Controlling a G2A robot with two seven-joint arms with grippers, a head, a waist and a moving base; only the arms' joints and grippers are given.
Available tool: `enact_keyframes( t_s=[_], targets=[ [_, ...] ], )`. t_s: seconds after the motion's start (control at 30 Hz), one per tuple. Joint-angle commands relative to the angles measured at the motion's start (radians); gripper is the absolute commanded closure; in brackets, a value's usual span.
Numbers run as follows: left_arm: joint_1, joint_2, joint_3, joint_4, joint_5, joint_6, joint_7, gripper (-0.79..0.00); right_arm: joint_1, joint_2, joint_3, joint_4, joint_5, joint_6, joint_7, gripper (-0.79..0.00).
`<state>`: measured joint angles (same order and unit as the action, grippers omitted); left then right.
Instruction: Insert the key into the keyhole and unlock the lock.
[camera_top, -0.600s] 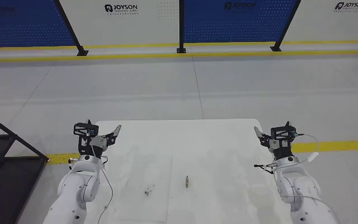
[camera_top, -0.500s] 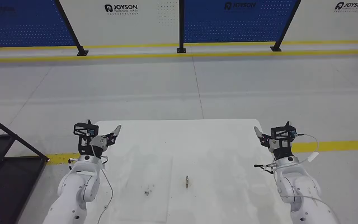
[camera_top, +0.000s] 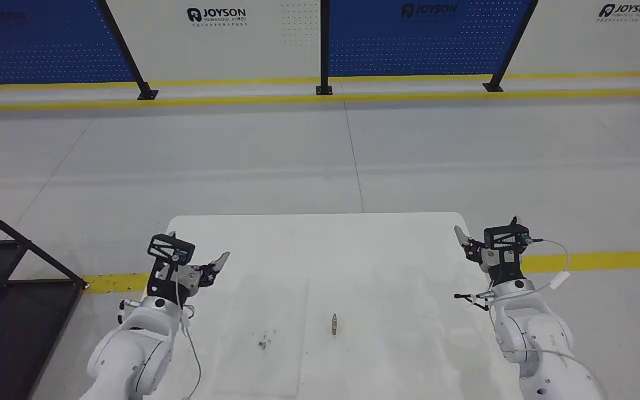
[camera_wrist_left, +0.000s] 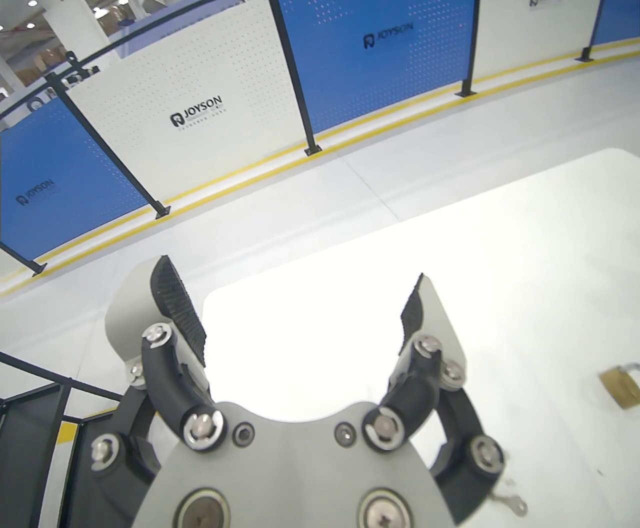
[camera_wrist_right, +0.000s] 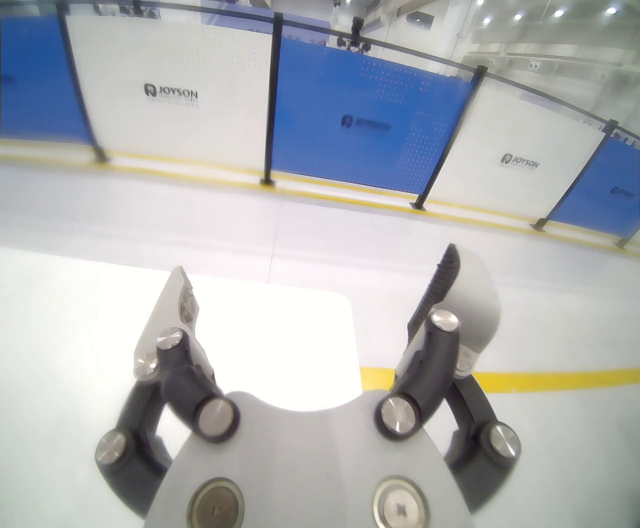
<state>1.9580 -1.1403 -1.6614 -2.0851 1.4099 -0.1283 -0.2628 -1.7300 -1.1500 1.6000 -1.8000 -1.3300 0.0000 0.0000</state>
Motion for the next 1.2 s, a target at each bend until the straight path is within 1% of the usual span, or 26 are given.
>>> enact_keyframes(
  t_s=[0.0, 0.07, 0.13, 0.2, 0.27, 0.33, 0.37, 0.43, 0.6, 0.73, 0.77, 0.8, 0.87, 0.9, 0.93, 1.1, 1.17],
  targets=[
    [0.050, 0.000, -0.008, -0.027, 0.012, -0.012, -0.015, -0.785, 0.000, 0.000, 0.000, 0.000, 0.000, 0.000, 0.000, -0.785],
    [0.103, 0.000, -0.007, -0.042, -0.026, -0.047, -0.031, -0.785, 0.000, 0.000, 0.000, 0.000, 0.000, 0.000, 0.000, -0.785],
    [0.148, -0.001, -0.001, -0.051, -0.032, -0.057, -0.061, -0.785, 0.000, 0.000, 0.000, 0.000, 0.000, 0.000, 0.000, -0.785],
    [0.183, -0.001, 0.022, -0.051, -0.027, -0.083, -0.104, -0.785, 0.000, 0.000, 0.000, 0.000, 0.000, 0.000, 0.000, -0.785],
    [0.200, -0.001, 0.062, -0.049, -0.030, -0.114, -0.157, -0.785, 0.000, 0.000, 0.000, 0.000, 0.000, 0.000, 0.000, -0.785],
    [0.197, -0.002, 0.094, -0.050, -0.006, -0.099, -0.203, -0.785, 0.000, 0.000, 0.000, 0.000, 0.000, 0.000, 0.000, -0.785],
    [0.197, -0.004, 0.122, -0.050, -0.025, -0.103, -0.226, -0.785, 0.000, 0.000, 0.000, 0.000, 0.000, 0.000, 0.000, -0.785],
    [0.186, -0.007, 0.159, -0.055, -0.011, -0.078, -0.263, -0.785, 0.000, 0.000, 0.000, 0.000, 0.000, 0.000, 0.000, -0.785],
    [0.135, -0.017, 0.250, -0.044, 0.012, 0.017, -0.371, -0.785, 0.000, 0.000, 0.000, 0.000, 0.000, 0.000, 0.000, -0.785],
    [0.086, -0.025, 0.347, 0.005, 0.141, 0.099, -0.413, -0.776, 0.000, 0.000, 0.000, 0.000, 0.000, 0.000, 0.000, -0.785],
    [0.076, -0.027, 0.369, 0.022, 0.198, 0.129, -0.404, -0.770, 0.000, 0.000, 0.000, 0.000, 0.000, 0.000, 0.000, -0.785],
    [0.074, -0.031, 0.397, 0.039, 0.197, 0.145, -0.406, -0.763, 0.000, 0.000, 0.000, 0.000, 0.000, 0.000, 0.000, -0.785],
    [0.061, -0.035, 0.425, 0.063, 0.228, 0.174, -0.409, -0.686, 0.000, 0.000, 0.000, 0.000, 0.000, 0.000, 0.000, -0.785],
    [0.059, -0.037, 0.439, 0.073, 0.222, 0.184, -0.411, -0.683, 0.000, 0.000, 0.000, 0.000, 0.000, 0.000, 0.000, -0.785],
    [0.055, -0.038, 0.447, 0.081, 0.237, 0.193, -0.410, -0.656, 0.000, 0.000, 0.000, 0.000, 0.000, 0.000, 0.000, -0.785],
    [0.041, -0.044, 0.481, 0.119, 0.254, 0.217, -0.409, -0.634, 0.000, 0.000, 0.000, 0.000, 0.000, 0.000, 0.000, -0.785],
    [0.027, -0.046, 0.486, 0.135, 0.251, 0.221, -0.412, -0.576, 0.000, 0.000, 0.000, 0.000, 0.000, 0.000, 0.000, -0.785]
  ],
)
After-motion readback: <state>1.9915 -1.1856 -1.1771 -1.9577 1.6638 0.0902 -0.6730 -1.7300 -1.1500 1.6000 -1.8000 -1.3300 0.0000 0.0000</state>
